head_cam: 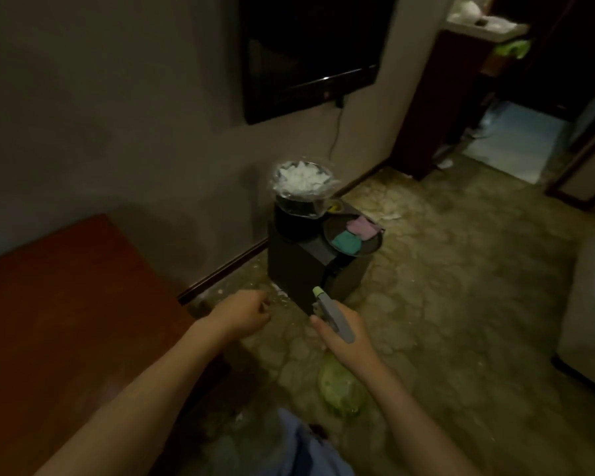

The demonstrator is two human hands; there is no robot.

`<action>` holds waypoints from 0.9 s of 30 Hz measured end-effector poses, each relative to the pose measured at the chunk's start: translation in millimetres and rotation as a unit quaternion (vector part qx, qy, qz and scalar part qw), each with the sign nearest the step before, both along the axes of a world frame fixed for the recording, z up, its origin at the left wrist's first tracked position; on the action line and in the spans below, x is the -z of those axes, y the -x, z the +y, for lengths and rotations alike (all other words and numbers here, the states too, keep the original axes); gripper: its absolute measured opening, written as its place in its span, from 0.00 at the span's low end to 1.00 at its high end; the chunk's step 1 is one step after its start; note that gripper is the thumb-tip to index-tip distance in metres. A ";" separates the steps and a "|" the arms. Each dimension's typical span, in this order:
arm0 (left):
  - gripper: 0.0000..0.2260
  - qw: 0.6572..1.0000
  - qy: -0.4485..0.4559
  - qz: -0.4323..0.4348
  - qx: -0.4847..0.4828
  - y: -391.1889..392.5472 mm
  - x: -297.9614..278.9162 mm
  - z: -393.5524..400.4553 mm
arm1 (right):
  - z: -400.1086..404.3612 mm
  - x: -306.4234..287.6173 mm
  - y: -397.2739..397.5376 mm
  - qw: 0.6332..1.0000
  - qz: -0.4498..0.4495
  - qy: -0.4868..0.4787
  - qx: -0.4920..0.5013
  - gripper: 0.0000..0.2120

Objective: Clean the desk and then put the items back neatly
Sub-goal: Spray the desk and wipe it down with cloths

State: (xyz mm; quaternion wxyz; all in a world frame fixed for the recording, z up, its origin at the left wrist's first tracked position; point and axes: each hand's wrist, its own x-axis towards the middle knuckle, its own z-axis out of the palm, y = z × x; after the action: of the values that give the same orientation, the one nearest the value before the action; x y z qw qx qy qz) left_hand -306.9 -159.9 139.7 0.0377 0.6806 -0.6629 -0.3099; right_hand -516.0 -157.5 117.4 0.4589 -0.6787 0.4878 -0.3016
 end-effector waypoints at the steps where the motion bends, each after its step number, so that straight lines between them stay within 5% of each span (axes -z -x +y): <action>1: 0.07 1.000 -0.001 -0.006 0.014 13.1 1.4 -10.2 | -4.1 1.7 14.6 1.000 -0.007 -0.007 0.017 0.04; 10: 0.11 0.997 -0.030 -0.023 0.067 141.2 22.9 -133.1 | -76.9 19.7 163.8 0.992 0.000 -0.021 0.125 0.06; 15: 0.12 0.997 -0.048 -0.024 0.062 194.1 27.5 -196.7 | -138.8 25.1 226.4 0.993 0.056 -0.002 0.104 0.10; 27: 0.12 0.995 -0.098 -0.032 -0.013 194.2 78.2 -339.5 | -351.3 51.3 246.0 0.989 0.028 -0.055 0.132 0.07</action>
State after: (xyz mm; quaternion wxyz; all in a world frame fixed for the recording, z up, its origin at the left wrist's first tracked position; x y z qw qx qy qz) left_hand -501.1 -499.3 61.6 -0.0468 0.6991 -0.6212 -0.3509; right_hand -762.0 -508.8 66.1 0.4380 -0.5903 0.6015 -0.3129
